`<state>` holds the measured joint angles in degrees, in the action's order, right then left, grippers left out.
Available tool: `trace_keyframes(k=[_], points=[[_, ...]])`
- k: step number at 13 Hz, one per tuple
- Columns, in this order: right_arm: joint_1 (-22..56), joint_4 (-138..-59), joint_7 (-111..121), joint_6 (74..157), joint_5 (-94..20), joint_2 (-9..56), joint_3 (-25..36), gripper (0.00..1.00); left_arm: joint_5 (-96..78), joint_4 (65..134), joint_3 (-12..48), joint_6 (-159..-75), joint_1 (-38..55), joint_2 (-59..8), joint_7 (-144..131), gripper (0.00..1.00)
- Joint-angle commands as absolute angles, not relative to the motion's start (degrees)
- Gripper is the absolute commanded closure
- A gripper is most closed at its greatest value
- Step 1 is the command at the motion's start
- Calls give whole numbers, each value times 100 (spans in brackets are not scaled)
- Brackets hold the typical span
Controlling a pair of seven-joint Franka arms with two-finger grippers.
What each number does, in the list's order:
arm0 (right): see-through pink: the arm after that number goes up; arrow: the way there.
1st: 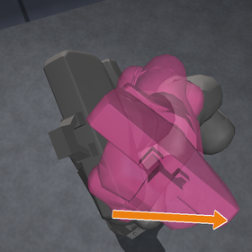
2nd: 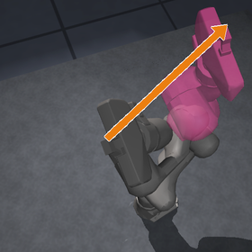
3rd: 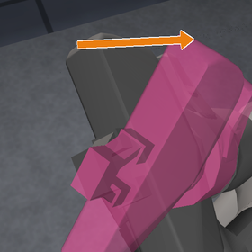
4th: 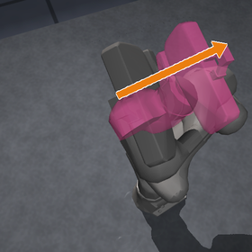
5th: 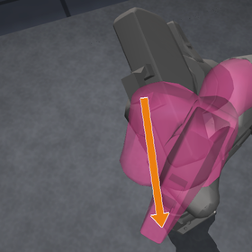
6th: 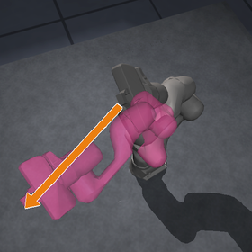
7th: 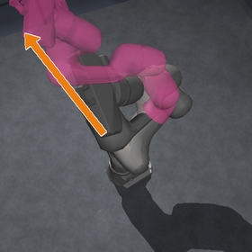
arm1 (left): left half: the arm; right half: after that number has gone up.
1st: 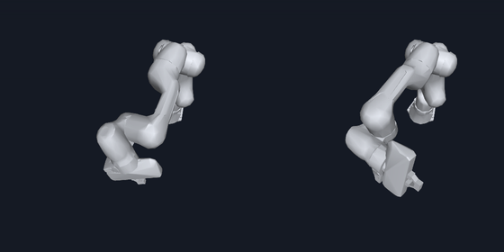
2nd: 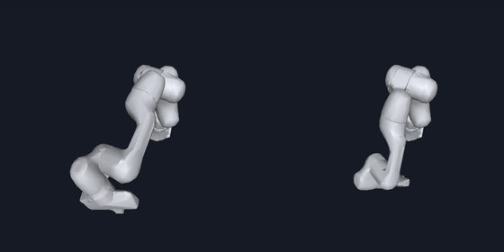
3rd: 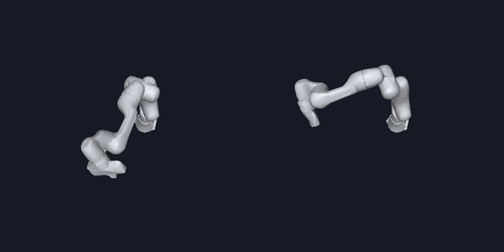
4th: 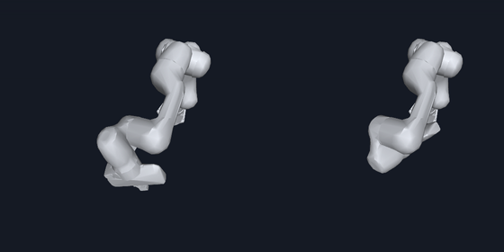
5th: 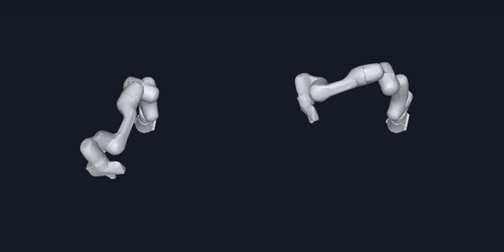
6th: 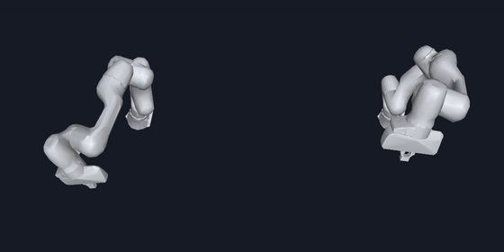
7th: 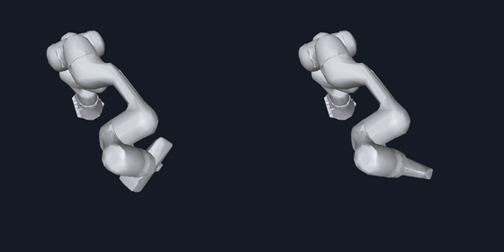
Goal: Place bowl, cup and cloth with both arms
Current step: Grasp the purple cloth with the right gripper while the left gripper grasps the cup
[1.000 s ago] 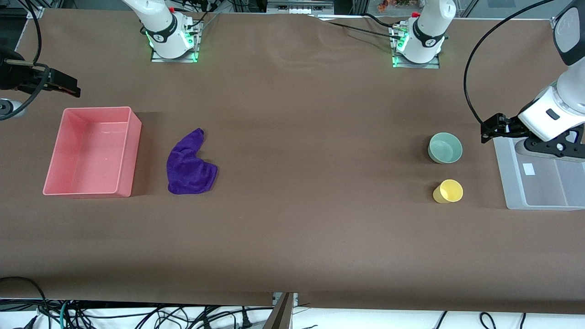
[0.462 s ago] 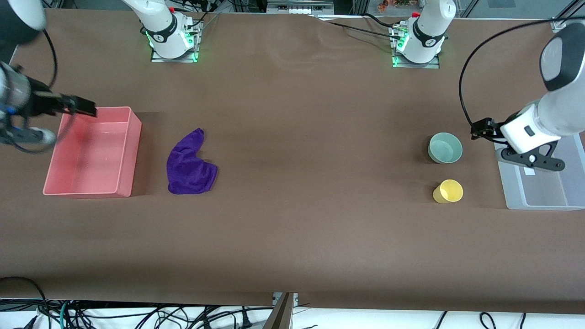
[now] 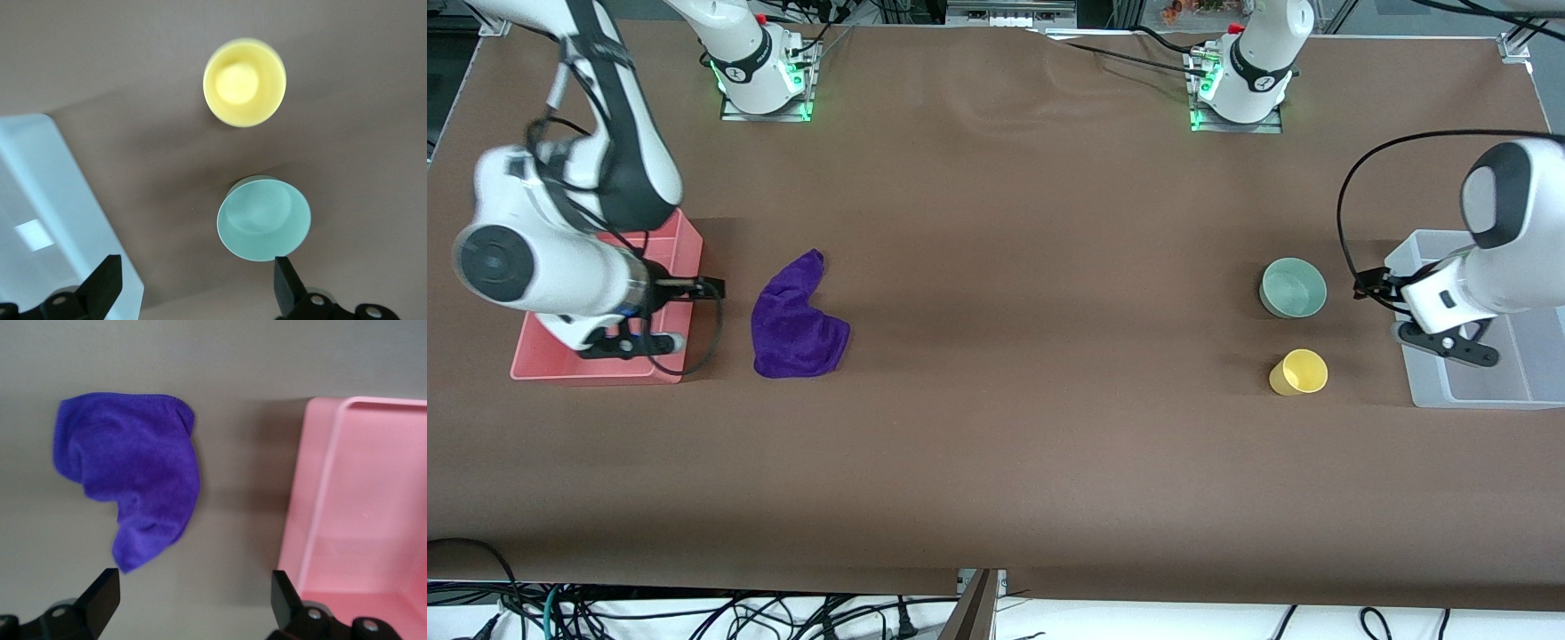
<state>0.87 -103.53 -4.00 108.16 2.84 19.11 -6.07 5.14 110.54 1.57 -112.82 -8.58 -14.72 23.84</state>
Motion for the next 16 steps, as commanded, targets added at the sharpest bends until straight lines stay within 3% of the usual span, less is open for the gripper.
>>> trace_keyframes(k=[1, 3, 4, 6, 7, 9, 10, 11, 12, 14, 16], points=[[-18, -11256, -448, 11783, 141, 1853, -721, 0, 633, 12678, 202, -12729, -922, -1063, 2827, 0], [-9, -11801, -658, 12643, 141, 1977, -878, 0, 633, 13269, 202, -13865, -1020, -1256, 3469, 0], [9, -12039, -894, 13056, 149, 2012, -940, 0, 642, 13271, 202, -14000, -1028, -1440, 3672, 17], [87, -12155, -1177, 13455, 149, 2266, -1037, 0, 633, 13245, 202, -14184, -1037, -1678, 3884, 69], [140, -12173, -1334, 13613, 149, 2389, -1037, 0, 633, 13236, 202, -14212, -1037, -1801, 3893, 80], [263, -12400, -1581, 14104, 149, 2505, -1037, 3, 642, 13158, 202, -14238, -1037, -1889, 3972, 86], [290, -12523, -1591, 14333, 149, 2514, -1037, 53, 642, 13140, 202, -14238, -1037, -1907, 4016, 100], [290, -12533, -1600, 14344, 149, 2514, -1046, 93, 642, 13140, 202, -14238, -1037, -1890, 4025, 100], [273, -12516, -1591, 14335, 149, 2514, -1046, 100, 642, 13096, 202, -14203, -1037, -1846, 4034, 100], [272, -12420, -1573, 14222, 149, 2479, -1046, 100, 642, 12964, 185, -13976, -1133, -1593, 4130, 100], [238, -12244, -1574, 13819, 184, 2356, -1046, 100, 642, 12327, 185, -13005, -1283, -1389, 4323, 100]])
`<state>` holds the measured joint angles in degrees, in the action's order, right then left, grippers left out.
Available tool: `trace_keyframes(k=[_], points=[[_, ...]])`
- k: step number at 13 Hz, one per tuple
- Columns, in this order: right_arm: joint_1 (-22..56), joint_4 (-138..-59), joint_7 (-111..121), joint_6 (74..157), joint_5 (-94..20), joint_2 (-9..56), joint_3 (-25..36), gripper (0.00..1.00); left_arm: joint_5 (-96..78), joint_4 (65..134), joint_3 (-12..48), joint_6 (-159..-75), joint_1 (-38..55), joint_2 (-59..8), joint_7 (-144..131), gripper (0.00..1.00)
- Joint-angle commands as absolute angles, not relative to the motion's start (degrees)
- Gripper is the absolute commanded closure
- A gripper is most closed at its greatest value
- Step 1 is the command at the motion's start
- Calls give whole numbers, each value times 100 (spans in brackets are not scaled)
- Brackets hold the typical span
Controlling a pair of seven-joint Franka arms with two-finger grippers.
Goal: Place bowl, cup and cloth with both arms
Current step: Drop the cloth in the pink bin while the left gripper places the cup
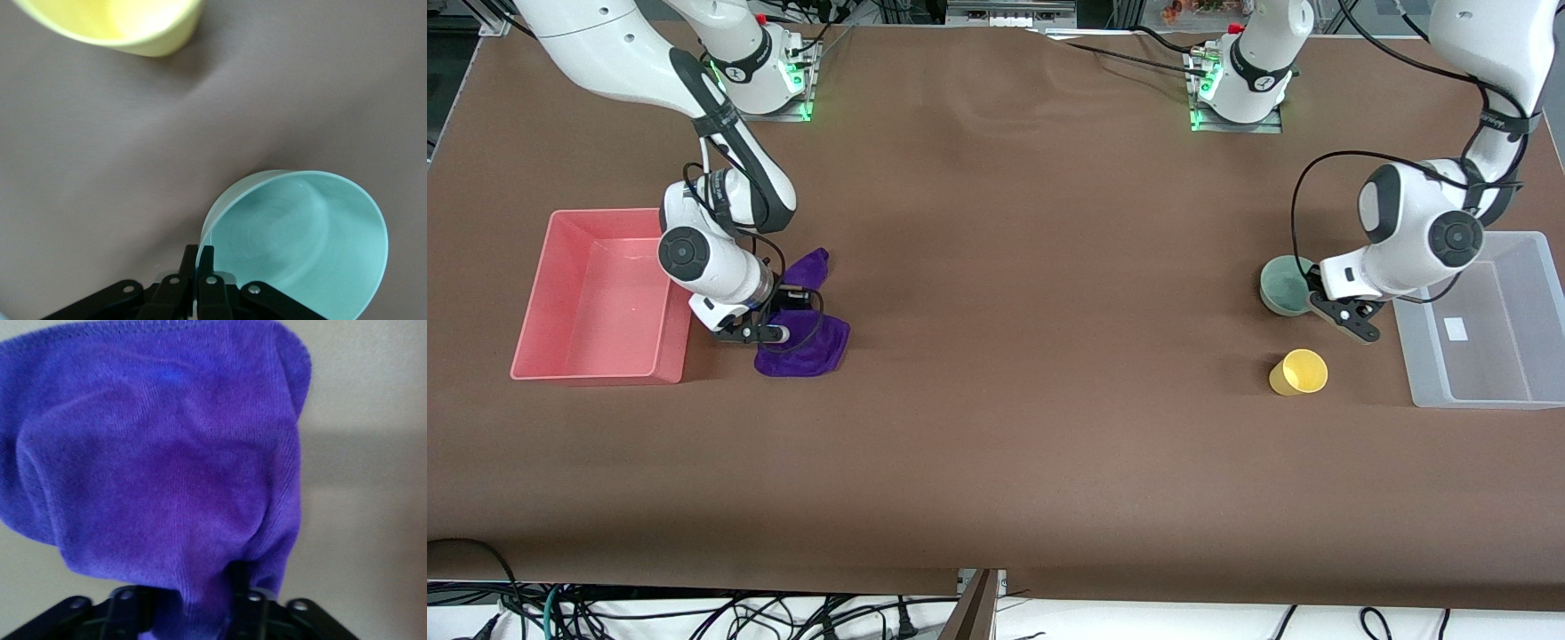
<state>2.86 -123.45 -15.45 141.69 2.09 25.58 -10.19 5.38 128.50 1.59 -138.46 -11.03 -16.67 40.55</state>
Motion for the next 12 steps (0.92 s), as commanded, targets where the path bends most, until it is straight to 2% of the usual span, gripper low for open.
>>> trace_keyframes(k=[1, 2, 4, 5, 7, 8, 10, 12], points=[[229, -12095, -1538, 13460, 237, 2181, -1046, 100, 642, 11731, 167, -12259, -1379, -1423, 4524, 100], [220, -11798, -1486, 12891, 246, 2032, -1037, 100, 642, 11159, 167, -11573, -1545, -1485, 4726, 100], [10, -10912, -1250, 11206, 246, 1724, -1011, 100, 642, 10287, 167, -10796, -1844, -1678, 5148, 100], [-130, -10403, -770, 10353, 246, 1662, -959, 100, 642, 9953, 158, -10645, -2037, -1801, 5411, 100], [-158, -9401, 285, 8613, 246, 1582, -276, 100, 659, 9381, 158, -10617, -2529, -2151, 5956, 100], [-158, -9030, 856, 8048, 246, 1582, 49, 100, 659, 9160, 158, -10643, -2757, -2371, 6211, 100], [-158, -8833, 1815, 7604, 264, 1573, 796, 100, 668, 8773, 158, -10678, -3075, -2845, 6538, 100], [-167, -8911, 2554, 7812, 456, 1669, 1282, 100, 729, 8745, 149, -10888, -3251, -3250, 6618, 100]])
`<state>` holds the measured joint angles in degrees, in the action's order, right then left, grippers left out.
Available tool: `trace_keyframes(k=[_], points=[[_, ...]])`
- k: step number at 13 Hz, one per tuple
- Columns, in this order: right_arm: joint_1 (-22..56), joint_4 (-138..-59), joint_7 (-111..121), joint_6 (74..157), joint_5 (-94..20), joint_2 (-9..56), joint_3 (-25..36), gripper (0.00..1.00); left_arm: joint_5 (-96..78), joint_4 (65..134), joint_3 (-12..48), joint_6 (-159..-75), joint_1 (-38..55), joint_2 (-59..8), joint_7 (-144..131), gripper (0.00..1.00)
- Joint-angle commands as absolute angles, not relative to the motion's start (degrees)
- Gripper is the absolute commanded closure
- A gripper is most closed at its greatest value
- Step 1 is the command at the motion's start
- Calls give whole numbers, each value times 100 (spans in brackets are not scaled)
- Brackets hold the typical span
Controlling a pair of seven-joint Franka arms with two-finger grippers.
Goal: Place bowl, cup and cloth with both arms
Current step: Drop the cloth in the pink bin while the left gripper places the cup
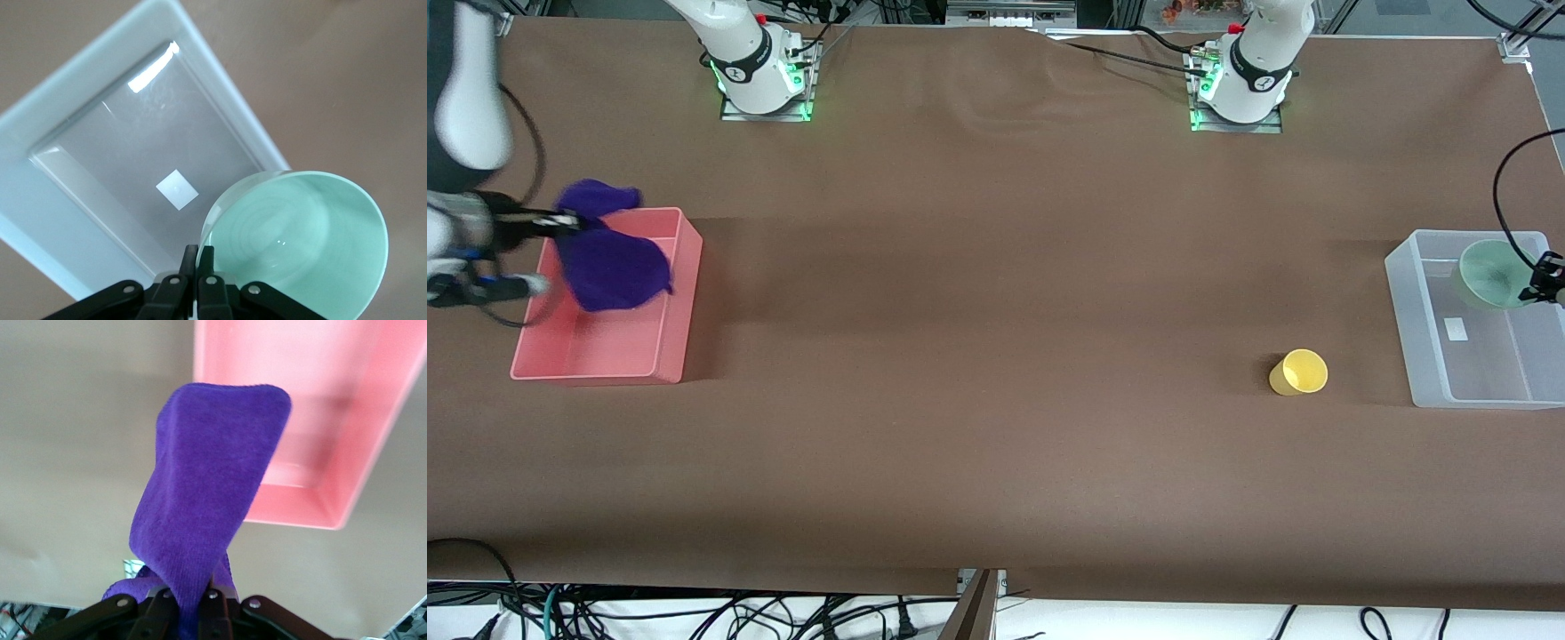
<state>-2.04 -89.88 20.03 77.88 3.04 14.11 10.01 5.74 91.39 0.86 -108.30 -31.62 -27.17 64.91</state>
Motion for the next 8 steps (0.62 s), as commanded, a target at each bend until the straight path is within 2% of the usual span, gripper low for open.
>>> trace_keyframes(k=[1, 2, 4, 5, 6, 7, 8], points=[[-167, -9112, 2645, 7996, 466, 1722, 1422, 100, 764, 8745, 149, -11290, -3374, -3409, 6679, 100], [-167, -9340, 2645, 8242, 466, 1731, 1520, 100, 756, 8745, 149, -11668, -3410, -3558, 6767, 100], [-219, -9798, 2654, 8900, 466, 1740, 1564, 100, 660, 8745, 158, -11891, -3506, -3814, 6812, 100], [-237, -9956, 2672, 9164, 448, 1749, 1582, 81, 642, 8745, 158, -11892, -3507, -3867, 6759, 94], [-237, -9967, 2672, 9271, 413, 1766, 1608, 1, 659, 8745, 158, -11892, -3489, -3867, 6750, 57], [-229, -9923, 2663, 9229, 343, 1697, 1678, 0, 659, 8745, 158, -11883, -3489, -3841, 6750, 10], [-237, -9879, 2602, 9168, 212, 1531, 1679, 0, 685, 8736, 158, -11865, -3515, -3815, 6811, 0]])
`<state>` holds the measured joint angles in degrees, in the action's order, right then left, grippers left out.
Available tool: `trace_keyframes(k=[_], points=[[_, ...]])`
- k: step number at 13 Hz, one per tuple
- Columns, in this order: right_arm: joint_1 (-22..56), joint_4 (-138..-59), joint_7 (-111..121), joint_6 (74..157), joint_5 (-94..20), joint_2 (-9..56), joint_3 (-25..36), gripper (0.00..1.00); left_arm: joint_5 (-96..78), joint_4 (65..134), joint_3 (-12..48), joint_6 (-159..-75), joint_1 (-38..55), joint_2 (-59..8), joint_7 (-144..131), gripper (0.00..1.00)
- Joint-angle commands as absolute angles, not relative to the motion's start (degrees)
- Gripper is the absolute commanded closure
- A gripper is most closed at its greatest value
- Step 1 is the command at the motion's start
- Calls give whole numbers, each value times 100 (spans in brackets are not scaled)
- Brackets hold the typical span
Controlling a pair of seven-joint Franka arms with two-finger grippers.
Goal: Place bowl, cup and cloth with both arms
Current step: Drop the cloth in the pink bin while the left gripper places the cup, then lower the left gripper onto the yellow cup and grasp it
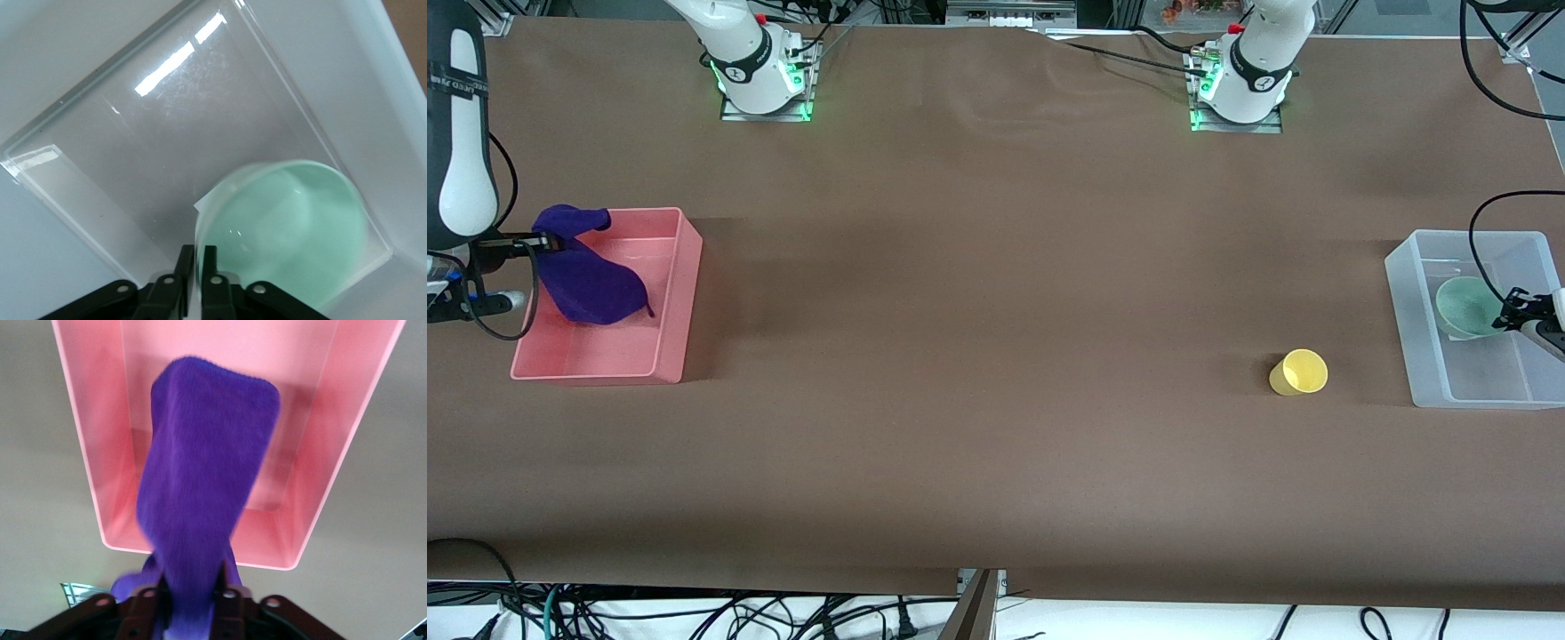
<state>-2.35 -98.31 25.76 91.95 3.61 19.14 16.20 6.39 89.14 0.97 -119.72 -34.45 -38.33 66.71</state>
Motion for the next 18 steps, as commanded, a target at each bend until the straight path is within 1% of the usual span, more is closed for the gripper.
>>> trace_keyframes(k=[1, 2, 4, 6, 7, 8, 9, 10, 12, 13, 14, 16, 17, 18], points=[[-237, -9809, 2584, 9045, -33, 1355, 1653, 0, 694, 8736, 184, -11813, -3498, -3710, 6785, 0], [-229, -9635, 2593, 8826, -113, 1223, 1574, 0, 694, 8736, 202, -11743, -3463, -3561, 6759, 0], [-229, -9108, 2540, 8116, -114, 968, 1013, 0, 659, 8606, 316, -11288, -3350, -3297, 6706, 0], [-220, -8432, 2138, 7475, 0, 827, 425, 0, 659, 8264, 369, -10551, -2938, -3103, 6130, 0], [-220, -8098, 1944, 7140, 0, 817, 230, 0, 650, 8062, 378, -10155, -2692, -3085, 5682, 0], [-220, -7912, 1821, 6945, 9, 756, 81, 0, 650, 7946, 378, -9951, -2446, -3076, 5234, 0], [-220, -7875, 1793, 6969, 9, 695, 53, 0, 642, 7937, 378, -9845, -2130, -3067, 4681, 0], [-220, -7823, 1793, 7126, 17, 660, 88, 0, 642, 7937, 413, -9800, -1805, -3067, 4119, 0], [-220, -7769, 1810, 7592, 586, 659, 53, 0, 642, 7998, 483, -9809, -1233, -3137, 2898, 0], [-211, -7770, 1819, 7568, 624, 650, 27, 0, 642, 8015, 483, -9870, -1065, -3312, 2544, 0], [-202, -7830, 1880, 7602, 615, 598, 9, 0, 642, 8016, 483, -9983, -907, -3427, 2323, 0], [-211, -7857, 1873, 7664, 528, 650, -61, 0, 650, 8164, 483, -10561, -853, -3655, 2241, 0], [-211, -7866, 1655, 7621, 432, 616, -70, 0, 650, 8209, 483, -10878, -853, -3787, 2241, 1], [-202, -7866, 1148, 7594, 318, 607, -79, 0, 642, 8226, 483, -11029, -861, -3919, 2233, 8]])
